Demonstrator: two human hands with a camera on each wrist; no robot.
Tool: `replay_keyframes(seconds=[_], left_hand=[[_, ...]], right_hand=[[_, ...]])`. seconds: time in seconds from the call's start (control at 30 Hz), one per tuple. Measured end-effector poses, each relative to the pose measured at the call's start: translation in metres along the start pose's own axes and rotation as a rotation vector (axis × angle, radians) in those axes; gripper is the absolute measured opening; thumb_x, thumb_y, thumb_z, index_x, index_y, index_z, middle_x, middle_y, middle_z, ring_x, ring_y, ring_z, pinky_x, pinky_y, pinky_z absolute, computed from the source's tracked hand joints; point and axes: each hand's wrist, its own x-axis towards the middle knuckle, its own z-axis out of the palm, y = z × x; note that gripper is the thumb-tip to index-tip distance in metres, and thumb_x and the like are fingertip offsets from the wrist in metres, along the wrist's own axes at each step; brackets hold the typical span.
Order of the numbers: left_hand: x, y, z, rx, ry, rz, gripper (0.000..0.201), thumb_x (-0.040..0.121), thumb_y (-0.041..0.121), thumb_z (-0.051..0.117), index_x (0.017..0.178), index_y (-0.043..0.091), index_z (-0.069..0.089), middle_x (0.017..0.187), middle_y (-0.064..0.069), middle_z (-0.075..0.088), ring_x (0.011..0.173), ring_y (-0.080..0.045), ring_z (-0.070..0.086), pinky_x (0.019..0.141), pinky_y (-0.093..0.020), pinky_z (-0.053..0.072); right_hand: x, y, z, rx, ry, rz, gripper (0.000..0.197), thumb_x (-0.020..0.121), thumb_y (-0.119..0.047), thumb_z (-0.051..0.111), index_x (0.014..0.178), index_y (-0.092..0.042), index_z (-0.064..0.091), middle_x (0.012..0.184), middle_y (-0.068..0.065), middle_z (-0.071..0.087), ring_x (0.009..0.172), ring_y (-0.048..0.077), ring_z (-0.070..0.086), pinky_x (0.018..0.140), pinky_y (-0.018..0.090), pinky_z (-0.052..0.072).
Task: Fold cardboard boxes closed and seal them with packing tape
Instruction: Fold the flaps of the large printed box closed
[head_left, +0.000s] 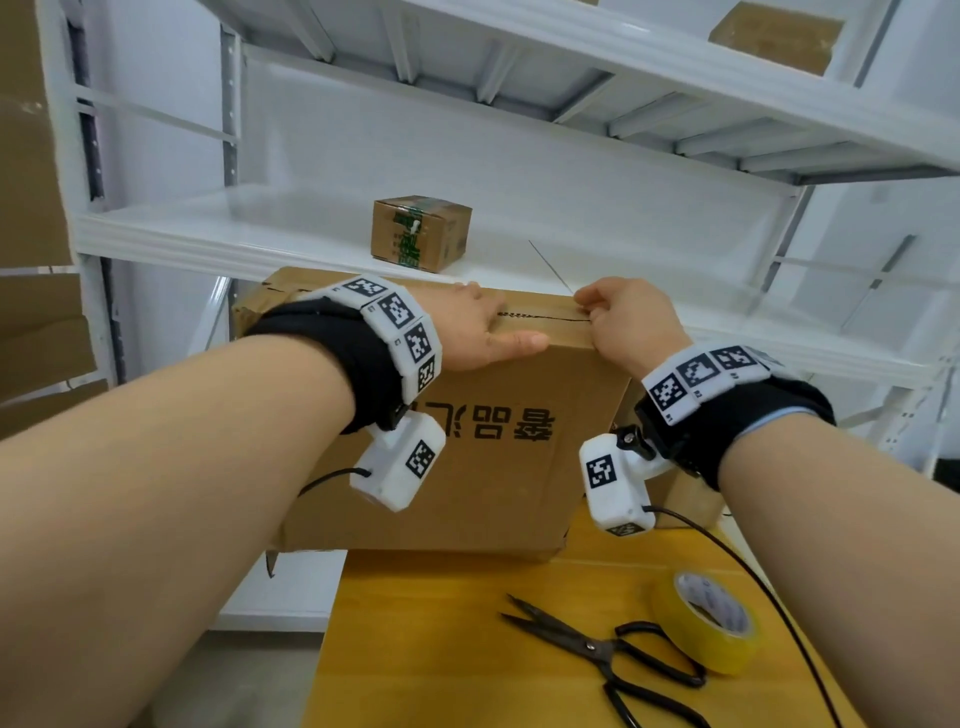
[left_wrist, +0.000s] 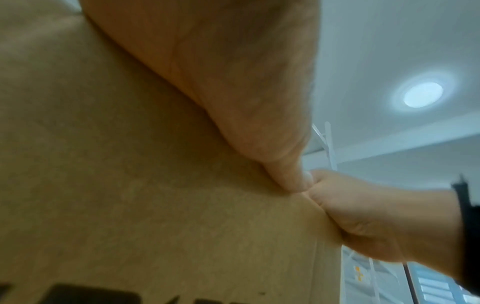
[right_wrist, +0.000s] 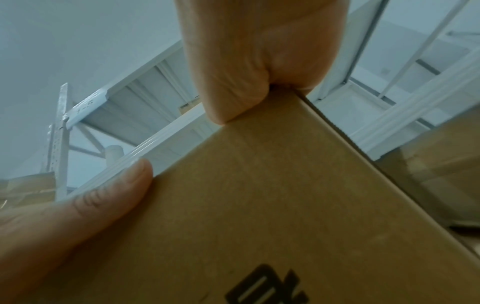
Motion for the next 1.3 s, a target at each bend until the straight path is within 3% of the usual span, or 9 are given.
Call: replay_keyframes(seconds=[0.2, 0.33, 0.43, 0.57, 0.73, 0.97, 1.1, 1.2, 1.3], left_hand=[[0.005, -0.007, 0.003, 0.02, -0.011, 0.035, 0.119, 0.062, 0.094, 0.0, 0.154, 0.023, 0.023, 0.158, -0.005, 0.028, 0.141, -0.025, 0.035, 0.113, -0.049, 0.034], [0.006, -0.007, 0.003, 0.048, -0.012, 0.035, 0.112, 0.068, 0.091, 0.004, 0.152, 0.021, 0.028, 0.156, -0.007, 0.032, 0.142, -0.025, 0.033, 0.113, -0.049, 0.033], [0.008, -0.007, 0.002, 0.072, 0.003, 0.057, 0.109, 0.071, 0.089, 0.005, 0.15, 0.019, 0.033, 0.152, -0.007, 0.038, 0.139, -0.024, 0.037, 0.112, -0.048, 0.035], [0.006, -0.008, 0.002, 0.082, -0.008, 0.063, 0.111, 0.067, 0.09, 0.001, 0.149, 0.022, 0.033, 0.152, -0.002, 0.038, 0.137, -0.022, 0.038, 0.111, -0.049, 0.034], [0.002, -0.006, -0.001, 0.082, -0.048, 0.045, 0.113, 0.066, 0.089, -0.001, 0.155, 0.024, 0.021, 0.161, 0.001, 0.022, 0.147, -0.02, 0.023, 0.116, -0.056, 0.023], [-0.002, -0.006, 0.001, 0.049, -0.042, 0.052, 0.113, 0.065, 0.089, 0.001, 0.154, 0.023, 0.023, 0.16, 0.0, 0.023, 0.146, -0.022, 0.027, 0.115, -0.054, 0.027], [-0.003, -0.006, 0.002, 0.032, -0.026, 0.058, 0.108, 0.07, 0.088, 0.004, 0.153, 0.022, 0.026, 0.16, -0.001, 0.025, 0.145, -0.022, 0.029, 0.114, -0.051, 0.03], [-0.005, -0.006, 0.002, 0.021, -0.029, 0.053, 0.108, 0.07, 0.087, 0.004, 0.153, 0.022, 0.026, 0.161, -0.002, 0.023, 0.146, -0.022, 0.027, 0.114, -0.051, 0.03], [-0.004, -0.005, 0.001, 0.017, -0.028, 0.045, 0.105, 0.073, 0.087, 0.006, 0.153, 0.022, 0.026, 0.161, -0.003, 0.023, 0.146, -0.023, 0.027, 0.115, -0.052, 0.029]], right_hand=[[0.003, 0.017, 0.004, 0.495, 0.267, 0.359, 0.028, 0.091, -0.008, 0.05, 0.105, -0.012, 0.074, 0.108, 0.008, 0.072, 0.106, 0.03, 0.066, 0.094, 0.041, 0.055], [0.029, 0.032, 0.0, 0.376, 0.059, 0.441, 0.015, 0.093, -0.012, 0.055, 0.098, -0.015, 0.069, 0.086, 0.001, 0.061, 0.089, 0.021, 0.063, 0.072, 0.026, 0.048], [0.031, 0.016, -0.009, 0.554, 0.019, 0.413, 0.033, 0.096, -0.02, 0.054, 0.127, -0.015, 0.062, 0.122, 0.012, 0.065, 0.097, 0.017, 0.065, 0.087, 0.032, 0.057], [0.023, 0.008, 0.005, 0.31, -0.148, 0.321, 0.038, 0.1, -0.028, 0.056, 0.127, -0.002, 0.062, 0.129, 0.018, 0.064, 0.066, 0.014, 0.05, 0.056, 0.023, 0.041], [0.022, 0.005, 0.004, 0.263, -0.196, 0.33, 0.037, 0.103, -0.021, 0.052, 0.133, 0.001, 0.058, 0.136, 0.021, 0.059, 0.122, 0.033, 0.059, 0.057, 0.023, 0.037], [0.016, 0.001, -0.003, 0.269, -0.187, 0.355, 0.04, 0.102, -0.011, 0.049, 0.14, 0.001, 0.051, 0.144, 0.02, 0.052, 0.131, 0.033, 0.052, 0.063, 0.023, 0.042], [0.008, -0.002, -0.013, 0.013, -0.167, 0.286, 0.035, 0.1, -0.013, 0.054, 0.133, -0.004, 0.059, 0.127, 0.013, 0.062, 0.118, 0.031, 0.057, 0.099, 0.031, 0.043], [0.015, 0.011, -0.016, -0.093, -0.167, 0.265, 0.026, 0.101, -0.007, 0.049, 0.115, 0.005, 0.067, 0.086, 0.01, 0.057, 0.089, 0.029, 0.051, 0.079, 0.033, 0.042], [0.012, 0.0, -0.022, -0.165, -0.132, 0.212, 0.024, 0.098, -0.001, 0.048, 0.077, 0.005, 0.058, 0.07, 0.008, 0.045, 0.084, 0.028, 0.047, 0.08, 0.032, 0.045]])
